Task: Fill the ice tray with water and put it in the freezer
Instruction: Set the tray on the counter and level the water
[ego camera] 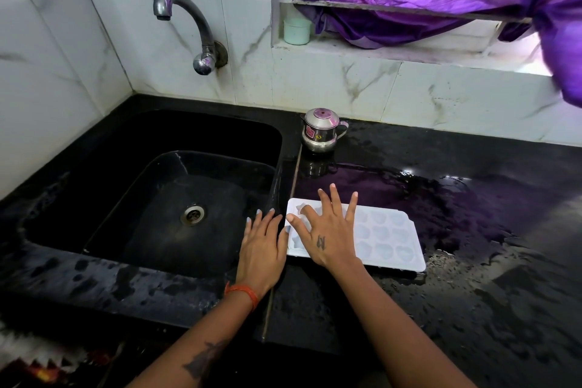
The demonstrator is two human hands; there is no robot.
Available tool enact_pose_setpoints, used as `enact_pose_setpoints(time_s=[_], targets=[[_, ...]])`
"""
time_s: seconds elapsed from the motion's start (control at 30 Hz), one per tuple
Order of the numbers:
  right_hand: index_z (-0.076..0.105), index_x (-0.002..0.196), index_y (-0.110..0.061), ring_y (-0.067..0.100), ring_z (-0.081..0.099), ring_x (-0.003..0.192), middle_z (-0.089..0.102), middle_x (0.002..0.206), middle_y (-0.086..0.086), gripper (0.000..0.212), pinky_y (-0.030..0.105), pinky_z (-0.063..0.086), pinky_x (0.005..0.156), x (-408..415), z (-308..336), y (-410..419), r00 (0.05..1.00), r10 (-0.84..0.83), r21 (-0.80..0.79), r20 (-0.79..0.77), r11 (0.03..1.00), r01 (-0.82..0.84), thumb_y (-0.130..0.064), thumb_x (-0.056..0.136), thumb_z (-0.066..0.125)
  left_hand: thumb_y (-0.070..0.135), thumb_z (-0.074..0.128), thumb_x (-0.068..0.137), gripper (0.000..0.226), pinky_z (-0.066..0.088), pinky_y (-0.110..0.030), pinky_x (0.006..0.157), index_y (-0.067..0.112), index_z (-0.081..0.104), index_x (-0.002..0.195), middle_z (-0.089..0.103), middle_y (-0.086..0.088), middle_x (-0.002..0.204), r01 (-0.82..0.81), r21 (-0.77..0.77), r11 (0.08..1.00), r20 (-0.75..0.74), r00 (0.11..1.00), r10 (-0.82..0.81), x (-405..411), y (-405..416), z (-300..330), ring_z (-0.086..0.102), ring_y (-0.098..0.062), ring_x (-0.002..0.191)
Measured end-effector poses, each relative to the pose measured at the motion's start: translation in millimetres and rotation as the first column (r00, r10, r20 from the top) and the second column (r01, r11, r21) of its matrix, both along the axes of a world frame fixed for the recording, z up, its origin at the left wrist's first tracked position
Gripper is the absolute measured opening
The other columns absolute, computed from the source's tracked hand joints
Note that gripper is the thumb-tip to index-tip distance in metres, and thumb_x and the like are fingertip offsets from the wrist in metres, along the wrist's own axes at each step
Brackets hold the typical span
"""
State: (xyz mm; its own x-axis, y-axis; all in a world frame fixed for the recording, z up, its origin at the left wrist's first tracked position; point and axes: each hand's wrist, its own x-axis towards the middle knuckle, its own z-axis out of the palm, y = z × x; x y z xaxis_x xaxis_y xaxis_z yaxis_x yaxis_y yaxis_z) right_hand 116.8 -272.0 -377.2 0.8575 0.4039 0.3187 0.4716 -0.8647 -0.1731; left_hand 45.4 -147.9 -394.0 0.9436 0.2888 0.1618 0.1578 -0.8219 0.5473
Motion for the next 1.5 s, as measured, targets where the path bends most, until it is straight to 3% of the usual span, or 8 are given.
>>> enact_pose_setpoints(time_s=[0.17,0.53,0.8,1.03,1.5], targets=[[0.070,0.102,-0.032,0.034,0.033,0.138,0.055,0.133,0.017,0.075,0.062,0.002,0.109,-0.5,-0.4,0.2,0.999,-0.015,-0.006,0.029,1.000,0.015,-0.066,0.092,0.005,0.054,0.001,0.084,0.078,-0.001,-0.030,0.118,0.017,0.041,0.139,0.033,-0.002,0.151,0.000,-0.007,1.000,0.003,1.000,0.000,-0.3,-0.6,1.5,0.015,-0.017,0.145],[0.062,0.119,-0.032,0.029,0.013,0.146,0.041,0.147,0.013,0.089,0.057,-0.015,0.110,-0.8,3.5,-0.5,0.998,0.038,-0.014,-0.059,0.999,-0.038,-0.072,0.084,-0.009,0.053,0.002,0.084,0.077,0.000,-0.031,0.119,0.016,0.042,0.138,0.034,-0.003,0.151,0.006,0.000,1.000,0.007,1.000,-0.006,0.2,0.1,0.7,0.016,-0.018,0.145],[0.070,0.105,-0.031,0.033,0.033,0.138,0.056,0.132,0.015,0.076,0.062,0.000,0.108,-1.1,1.3,1.0,1.000,-0.006,-0.042,0.005,0.999,0.007,-0.066,0.092,0.004,0.053,0.001,0.084,0.077,0.000,-0.031,0.119,0.016,0.041,0.139,0.033,-0.003,0.151,0.005,0.000,1.000,0.006,1.000,-0.005,-0.3,0.1,0.8,0.015,-0.018,0.145],[0.071,0.103,-0.032,0.035,0.035,0.137,0.058,0.130,0.016,0.074,0.064,0.005,0.108,-2.0,-0.2,1.3,0.999,-0.025,-0.053,0.045,0.998,0.027,-0.066,0.093,0.006,0.053,0.002,0.085,0.076,0.000,-0.031,0.119,0.017,0.041,0.139,0.034,-0.003,0.151,0.005,-0.009,1.000,0.009,1.000,-0.005,-0.1,0.6,-0.1,0.016,-0.018,0.145],[0.065,0.113,-0.032,0.029,0.017,0.145,0.045,0.144,0.012,0.087,0.059,-0.011,0.111,-1.1,1.3,-1.0,0.999,0.011,-0.013,-0.043,1.000,-0.011,-0.071,0.085,-0.007,0.055,0.002,0.084,0.078,-0.002,-0.029,0.118,0.016,0.041,0.139,0.033,-0.003,0.151,0.004,-0.011,1.000,0.005,1.000,-0.004,-0.6,-0.4,1.4,0.015,-0.018,0.145]])
